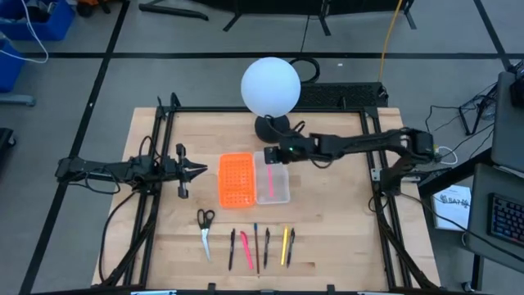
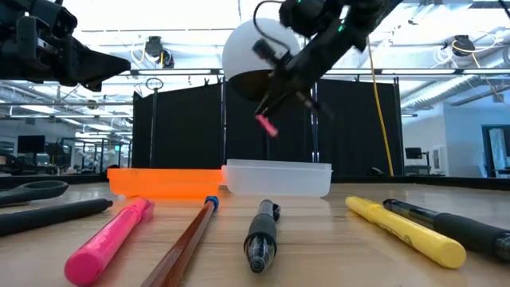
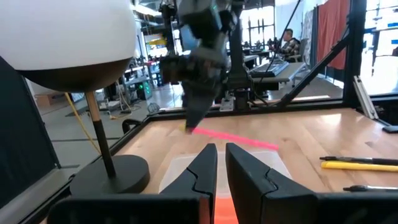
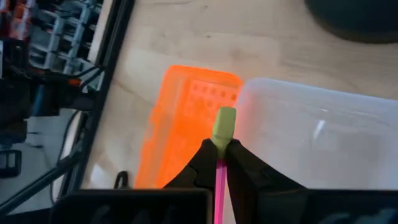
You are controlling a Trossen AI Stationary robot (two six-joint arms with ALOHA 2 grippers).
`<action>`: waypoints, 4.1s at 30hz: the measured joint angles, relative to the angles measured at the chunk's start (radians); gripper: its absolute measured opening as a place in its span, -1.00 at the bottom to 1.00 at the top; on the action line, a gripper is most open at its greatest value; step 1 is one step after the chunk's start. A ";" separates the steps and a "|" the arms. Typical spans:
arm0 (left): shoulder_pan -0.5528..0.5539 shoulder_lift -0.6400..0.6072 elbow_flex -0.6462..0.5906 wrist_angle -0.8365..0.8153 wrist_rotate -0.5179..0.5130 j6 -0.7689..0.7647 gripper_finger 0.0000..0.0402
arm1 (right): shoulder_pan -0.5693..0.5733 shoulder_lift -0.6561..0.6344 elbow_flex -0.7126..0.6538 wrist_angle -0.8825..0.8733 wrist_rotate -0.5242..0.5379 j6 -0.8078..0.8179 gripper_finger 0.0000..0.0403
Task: Pick & place school supplies into a supply box
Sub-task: Put the pink pencil into the supply box, then put the black scissors into the supply box
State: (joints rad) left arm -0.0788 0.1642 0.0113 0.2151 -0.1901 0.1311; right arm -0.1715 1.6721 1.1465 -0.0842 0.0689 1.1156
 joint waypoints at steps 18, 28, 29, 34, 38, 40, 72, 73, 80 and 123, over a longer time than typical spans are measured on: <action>0.000 0.000 0.000 -0.001 0.006 -0.014 -0.78 | -0.087 0.169 0.017 0.123 -0.108 -0.062 -0.94; 0.000 0.000 0.000 -0.001 0.006 -0.017 -0.78 | -0.082 0.169 0.017 0.004 -0.097 -0.063 -0.94; 0.000 0.000 0.000 -0.001 0.006 -0.017 -0.78 | -0.081 0.169 0.017 0.004 -0.097 -0.063 -0.94; 0.000 0.000 0.000 0.000 0.006 -0.017 -0.78 | -0.067 0.169 0.017 0.005 -0.095 -0.062 -0.94; 0.000 0.000 0.000 0.017 0.006 -0.008 -0.78 | -0.060 0.169 0.017 0.005 -0.097 -0.058 -0.94; 0.000 0.000 0.000 0.024 0.006 -0.008 -0.78 | -0.062 0.169 0.017 0.005 -0.097 -0.058 -0.94; 0.000 0.000 0.000 0.042 -0.002 0.022 -0.78 | -0.063 0.286 0.018 0.065 -0.097 -0.109 -0.78; 0.000 0.000 0.000 0.042 -0.002 0.021 -0.78 | -0.064 0.281 0.018 0.062 -0.098 -0.112 -0.73; 0.000 0.000 0.000 0.040 -0.002 -0.003 -0.78 | -0.064 0.205 0.018 0.058 -0.097 -0.158 -0.42; 0.000 0.000 0.000 0.044 -0.192 0.116 -0.78 | -0.005 -0.536 -0.712 0.752 -0.175 -1.105 -1.00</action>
State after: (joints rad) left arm -0.0788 0.1646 0.0113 0.2588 -0.3826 0.2476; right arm -0.1762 1.1359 0.4342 0.6682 -0.1062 0.0101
